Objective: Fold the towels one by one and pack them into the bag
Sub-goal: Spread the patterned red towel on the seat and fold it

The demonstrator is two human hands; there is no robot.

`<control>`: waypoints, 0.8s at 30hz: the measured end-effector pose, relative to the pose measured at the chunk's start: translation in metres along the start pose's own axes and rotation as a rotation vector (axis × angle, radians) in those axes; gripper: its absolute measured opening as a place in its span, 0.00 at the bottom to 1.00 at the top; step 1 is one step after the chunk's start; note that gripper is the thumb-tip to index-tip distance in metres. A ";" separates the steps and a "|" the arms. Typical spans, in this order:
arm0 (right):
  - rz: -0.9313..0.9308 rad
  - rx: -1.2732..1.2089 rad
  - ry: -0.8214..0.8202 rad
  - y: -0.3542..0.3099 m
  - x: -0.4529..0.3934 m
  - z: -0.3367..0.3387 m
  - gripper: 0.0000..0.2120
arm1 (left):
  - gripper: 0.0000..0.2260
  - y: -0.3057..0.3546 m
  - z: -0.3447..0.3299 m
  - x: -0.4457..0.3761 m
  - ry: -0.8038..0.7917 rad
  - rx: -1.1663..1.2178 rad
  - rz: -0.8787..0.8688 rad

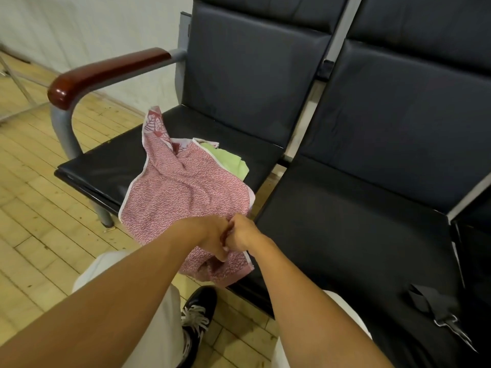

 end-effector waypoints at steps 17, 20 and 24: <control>0.095 -0.490 0.197 0.001 0.006 0.043 0.12 | 0.15 -0.014 0.031 0.000 0.318 0.044 0.111; 0.072 -0.550 0.114 0.000 0.008 0.038 0.15 | 0.16 -0.015 0.041 0.007 0.372 0.078 0.138; 0.006 -0.560 -0.073 0.001 0.008 0.018 0.32 | 0.08 -0.025 0.052 0.012 0.453 0.298 0.159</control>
Point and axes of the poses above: each hand's wrist, its own x-axis away from the middle knuckle, its own z-axis out of the back of the hand, y = z × x, the point moved 8 cm from there along -x, towards the middle knuckle, and after that the axes turned 1 degree about -y, right-handed, at the moved point
